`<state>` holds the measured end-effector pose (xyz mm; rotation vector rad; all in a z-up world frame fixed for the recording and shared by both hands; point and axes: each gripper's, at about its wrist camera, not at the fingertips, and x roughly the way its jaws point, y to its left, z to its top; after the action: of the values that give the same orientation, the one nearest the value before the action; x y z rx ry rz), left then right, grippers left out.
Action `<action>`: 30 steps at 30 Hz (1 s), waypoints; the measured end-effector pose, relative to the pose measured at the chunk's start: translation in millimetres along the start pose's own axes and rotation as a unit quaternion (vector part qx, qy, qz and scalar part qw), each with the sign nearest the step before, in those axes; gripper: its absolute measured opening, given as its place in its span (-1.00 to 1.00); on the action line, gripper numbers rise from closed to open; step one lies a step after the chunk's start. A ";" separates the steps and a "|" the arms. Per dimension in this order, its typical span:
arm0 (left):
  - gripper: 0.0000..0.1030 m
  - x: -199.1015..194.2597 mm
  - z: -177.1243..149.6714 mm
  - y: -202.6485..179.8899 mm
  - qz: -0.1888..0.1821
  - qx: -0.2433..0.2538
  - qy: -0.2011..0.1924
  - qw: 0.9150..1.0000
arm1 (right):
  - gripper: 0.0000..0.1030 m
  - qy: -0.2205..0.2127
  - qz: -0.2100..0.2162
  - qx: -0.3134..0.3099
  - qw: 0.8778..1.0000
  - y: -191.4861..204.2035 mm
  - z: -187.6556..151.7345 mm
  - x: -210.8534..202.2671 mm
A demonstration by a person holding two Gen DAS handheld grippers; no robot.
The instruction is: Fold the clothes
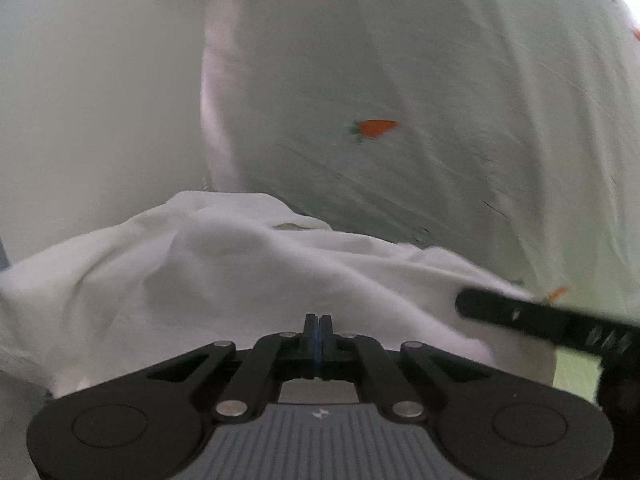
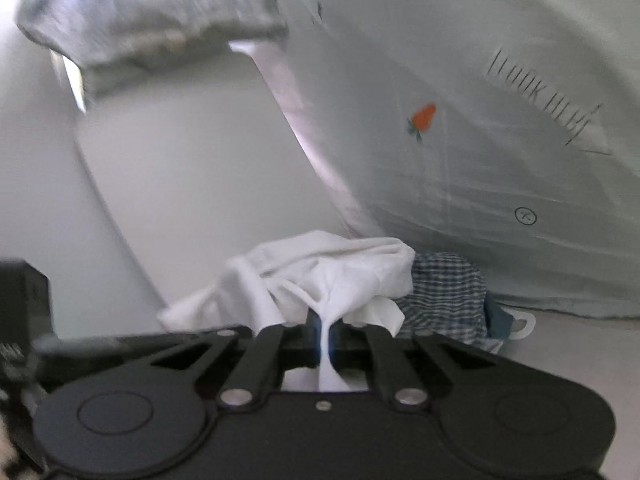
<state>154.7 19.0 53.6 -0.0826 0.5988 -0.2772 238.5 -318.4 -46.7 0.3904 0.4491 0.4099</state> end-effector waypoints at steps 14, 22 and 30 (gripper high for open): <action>-1.00 -66.1 -69.6 -55.5 0.062 -0.069 0.041 0.995 | -0.94 -0.031 -0.139 0.070 0.987 -33.2 -55.7 -154.7; -1.00 -74.7 -98.8 -121.7 0.044 -0.092 0.079 0.992 | -0.94 -0.086 -0.264 0.074 0.958 -96.0 -53.7 -258.0; -0.34 -65.8 -141.8 -141.9 0.024 -0.058 0.170 0.984 | 0.81 0.007 -0.427 0.111 0.897 -144.1 -102.7 -264.7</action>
<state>-10.7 -98.2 -5.2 -0.1336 0.9546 -0.2103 12.6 -534.2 -107.7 0.3718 0.6365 -0.5013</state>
